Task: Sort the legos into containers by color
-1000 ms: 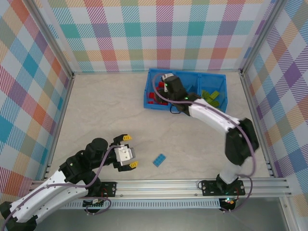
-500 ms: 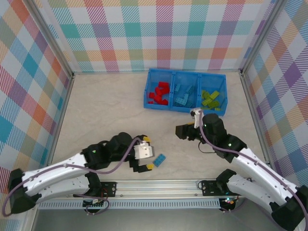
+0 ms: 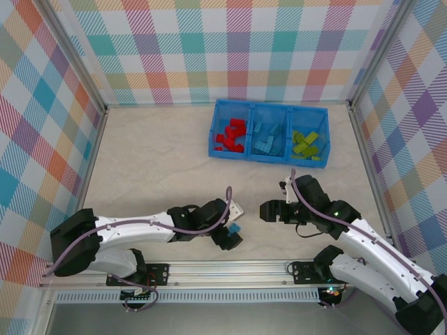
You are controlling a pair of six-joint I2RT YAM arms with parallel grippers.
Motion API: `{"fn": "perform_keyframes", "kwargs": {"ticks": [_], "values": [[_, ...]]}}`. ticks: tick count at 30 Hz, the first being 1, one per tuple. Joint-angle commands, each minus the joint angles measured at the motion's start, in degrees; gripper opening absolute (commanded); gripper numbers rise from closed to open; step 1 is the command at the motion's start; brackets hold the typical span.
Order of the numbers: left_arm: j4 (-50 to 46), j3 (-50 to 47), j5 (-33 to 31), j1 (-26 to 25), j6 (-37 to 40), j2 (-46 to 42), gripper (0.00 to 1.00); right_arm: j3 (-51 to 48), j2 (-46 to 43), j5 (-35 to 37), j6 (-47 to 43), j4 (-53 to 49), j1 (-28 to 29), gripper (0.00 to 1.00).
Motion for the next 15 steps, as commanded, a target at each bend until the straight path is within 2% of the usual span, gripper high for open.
{"fn": "perform_keyframes", "kwargs": {"ticks": [1,4,7,15], "values": [[-2.31,3.15,2.26,-1.22,-7.67,3.5,1.0,1.04,0.07,-3.28,1.12,-4.18,0.03,0.8],[-3.56,4.66,0.26,-1.2,-11.43,6.47,0.99,1.51,0.51,-4.81,1.47,-6.58,-0.03,0.82],[-4.08,5.22,-1.13,-1.22,-12.8,8.66,0.93,1.49,0.28,-5.29,1.88,-8.76,0.03,0.83],[-8.32,6.62,2.24,-1.22,-9.88,13.37,0.74,1.83,-0.7,-4.16,2.39,-11.51,0.07,0.84]]}}
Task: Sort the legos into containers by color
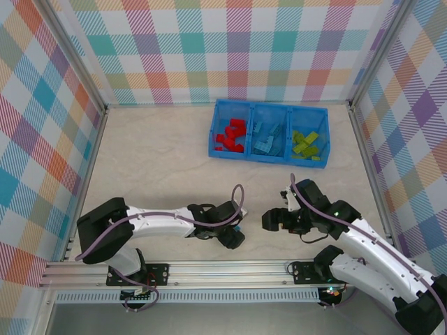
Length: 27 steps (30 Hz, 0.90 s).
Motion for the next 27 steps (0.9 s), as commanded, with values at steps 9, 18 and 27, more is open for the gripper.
{"fn": "perform_keyframes", "kwargs": {"ticks": [9,18,27], "values": [[-5.41,1.6,0.86,-1.06,0.25,3.85,0.45,2.26,1.02,-0.4,0.41,-1.63,0.03,0.85],[2.2,0.66,-1.27,2.09,-0.63,-5.51,0.3,3.43,1.78,-3.65,-0.39,0.81,0.21,0.85],[16.65,17.48,0.95,14.78,4.96,4.11,0.28,1.91,-4.24,13.93,-2.23,18.51,0.12,0.92]]}}
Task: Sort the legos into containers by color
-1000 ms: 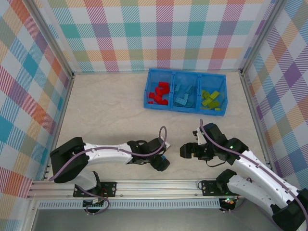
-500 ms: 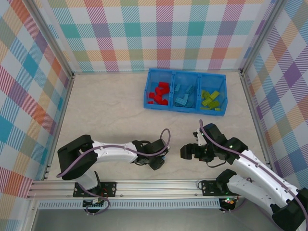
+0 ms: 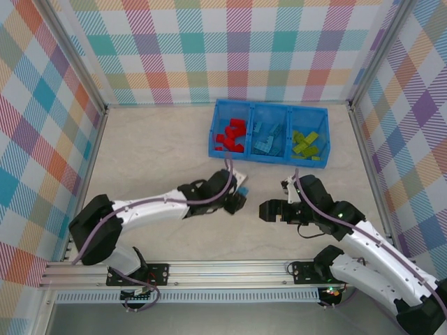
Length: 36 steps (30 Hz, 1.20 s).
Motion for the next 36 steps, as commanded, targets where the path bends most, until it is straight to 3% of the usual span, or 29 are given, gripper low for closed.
{"fn": "perform_keyframes", "kwargs": {"ticks": [1,4,7,14,17,19,21,24,27,32,36], "values": [[7.37,10.94,1.89,3.25,3.67,8.04,0.29,-0.49,-2.87,10.67,-1.97,11.42,0.04,0.93],[2.27,24.83,1.95,4.51,7.21,17.32,0.31,-4.64,-6.42,18.6,-2.19,20.09,0.01,1.0],[1.21,34.91,1.98,5.97,7.52,25.22,0.31,-7.84,-9.42,26.4,-2.83,25.14,0.01,1.0],[-8.29,59.05,0.41,8.88,8.25,42.01,0.32,-6.58,-12.79,29.71,-4.94,22.35,-0.05,1.0],[-13.32,67.44,0.46,8.87,9.16,47.15,0.42,-6.84,-14.97,29.19,-3.69,20.39,-0.05,1.0],[-14.15,70.31,0.74,8.95,9.14,48.76,0.55,-7.36,-16.31,28.83,-2.91,19.63,-0.04,1.0],[-13.63,71.04,1.7,8.95,9.03,48.76,0.61,-7.56,-17.05,28.55,-2.57,19.06,-0.05,1.0],[-13.26,70.25,2.86,8.84,8.62,46.29,0.66,-7.18,-16.72,29.11,-2.39,17.58,-0.03,1.0],[-7.59,61.84,3.67,8.29,8.51,38.51,0.66,-7.01,-15.42,30.63,-2.8,17.12,-0.06,1.0],[6.43,34.06,1.42,7.96,6.76,16.12,0.69,-7.69,-11.67,39.65,-8.38,18.85,-0.14,1.0],[12.65,12.55,-7.89,8.02,7.11,-1.56,0.72,-9.23,-3.48,43.9,-16.8,26.65,-3.95,1.0]]}}
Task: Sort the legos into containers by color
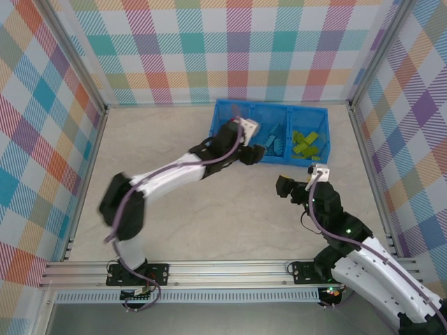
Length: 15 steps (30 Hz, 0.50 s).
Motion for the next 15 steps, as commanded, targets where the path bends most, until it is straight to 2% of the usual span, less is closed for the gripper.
{"fn": "perform_keyframes", "kwargs": {"ticks": [1,5,8,11,15], "values": [[9.89,-13.16,-10.56,-0.25,-0.12,-14.29,0.74,-1.27,7.64,4.57,-8.51,8.34,-5.11,1.0],[9.25,-27.25,-25.54,1.59,2.61,-27.04,0.89,0.23,21.77,-4.92,-10.25,16.96,-16.75,1.0],[8.14,-35.41,-33.17,5.6,2.99,-33.34,0.95,0.81,31.94,-4.79,-14.13,25.56,-19.93,1.0],[8.57,-42.17,-35.92,10.67,2.63,-38.88,0.97,5.5,39.79,-4.81,-15.75,25.55,-22.66,1.0],[12.46,-49.71,-34.39,16.9,3.88,-43.47,1.0,8.47,45.28,-7.81,-17.61,29.05,-26.36,1.0]]}}
